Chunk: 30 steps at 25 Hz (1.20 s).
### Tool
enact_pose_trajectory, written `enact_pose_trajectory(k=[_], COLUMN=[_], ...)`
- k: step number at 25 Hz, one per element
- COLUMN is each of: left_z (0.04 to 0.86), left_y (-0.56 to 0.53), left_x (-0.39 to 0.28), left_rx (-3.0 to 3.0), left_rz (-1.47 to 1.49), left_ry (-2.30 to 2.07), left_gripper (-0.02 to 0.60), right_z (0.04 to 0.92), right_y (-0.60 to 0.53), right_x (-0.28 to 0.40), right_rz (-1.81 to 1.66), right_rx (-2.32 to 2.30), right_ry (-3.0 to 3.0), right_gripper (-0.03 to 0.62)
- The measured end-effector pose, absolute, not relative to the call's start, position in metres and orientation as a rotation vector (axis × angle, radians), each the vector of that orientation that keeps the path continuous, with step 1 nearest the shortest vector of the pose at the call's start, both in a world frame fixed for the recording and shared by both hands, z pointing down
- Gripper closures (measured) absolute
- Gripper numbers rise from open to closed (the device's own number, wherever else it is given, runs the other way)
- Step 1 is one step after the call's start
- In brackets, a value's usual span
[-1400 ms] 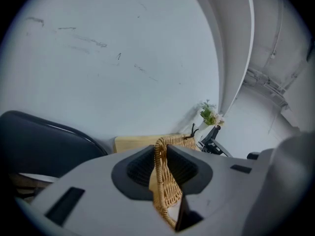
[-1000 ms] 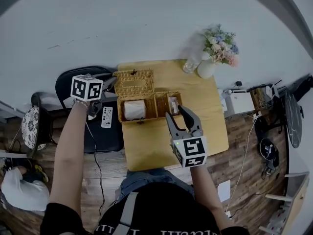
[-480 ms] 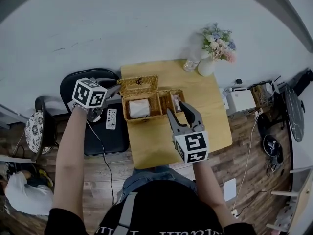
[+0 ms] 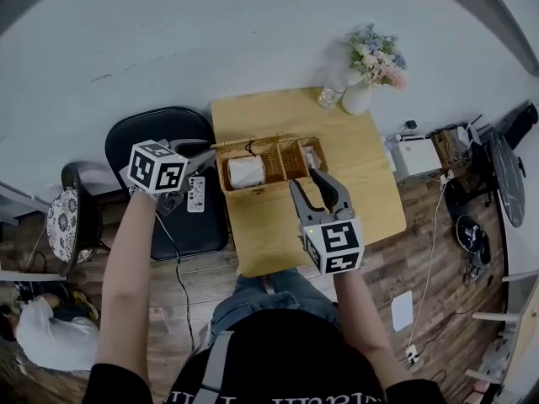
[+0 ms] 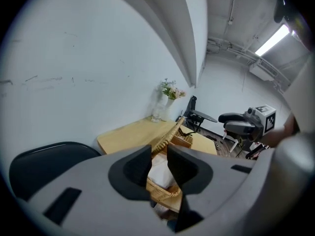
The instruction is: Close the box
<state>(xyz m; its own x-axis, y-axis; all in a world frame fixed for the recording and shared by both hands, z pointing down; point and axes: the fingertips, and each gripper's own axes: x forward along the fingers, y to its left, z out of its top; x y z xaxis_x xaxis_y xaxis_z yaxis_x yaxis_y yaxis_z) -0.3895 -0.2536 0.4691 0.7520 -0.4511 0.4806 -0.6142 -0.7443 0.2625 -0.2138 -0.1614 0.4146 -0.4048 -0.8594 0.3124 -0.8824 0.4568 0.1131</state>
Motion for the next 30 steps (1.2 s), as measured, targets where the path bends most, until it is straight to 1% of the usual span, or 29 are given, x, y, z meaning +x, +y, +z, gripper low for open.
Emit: enact_pose_trajectory(k=[7,16,23,30], left_z=[0.480,0.492,0.512,0.553], left_y=[-0.228,-0.214,-0.199,-0.181], left_x=[-0.384,-0.380,-0.374,-0.370], left_rx=[2.567,2.578,2.609,2.605], left_rz=[0.618,0.676,0.899,1.261], left_ry=[-0.774,-0.786,-0.804,-0.891], left_gripper=[0.486,0.481,0.477,0.469], right_z=[0.418,0.430,0.427,0.426], right_y=[-0.150,-0.147,-0.154,-0.147], right_x=[-0.218,-0.224,-0.211,-0.185], right_rz=[0.131,0.149,0.181,0.180], right_rx=[1.529,1.478,1.442,1.387], right_ry=[-2.382,-2.391,-2.435,-2.438], right_gripper=[0.422,0.422,0.422,0.422])
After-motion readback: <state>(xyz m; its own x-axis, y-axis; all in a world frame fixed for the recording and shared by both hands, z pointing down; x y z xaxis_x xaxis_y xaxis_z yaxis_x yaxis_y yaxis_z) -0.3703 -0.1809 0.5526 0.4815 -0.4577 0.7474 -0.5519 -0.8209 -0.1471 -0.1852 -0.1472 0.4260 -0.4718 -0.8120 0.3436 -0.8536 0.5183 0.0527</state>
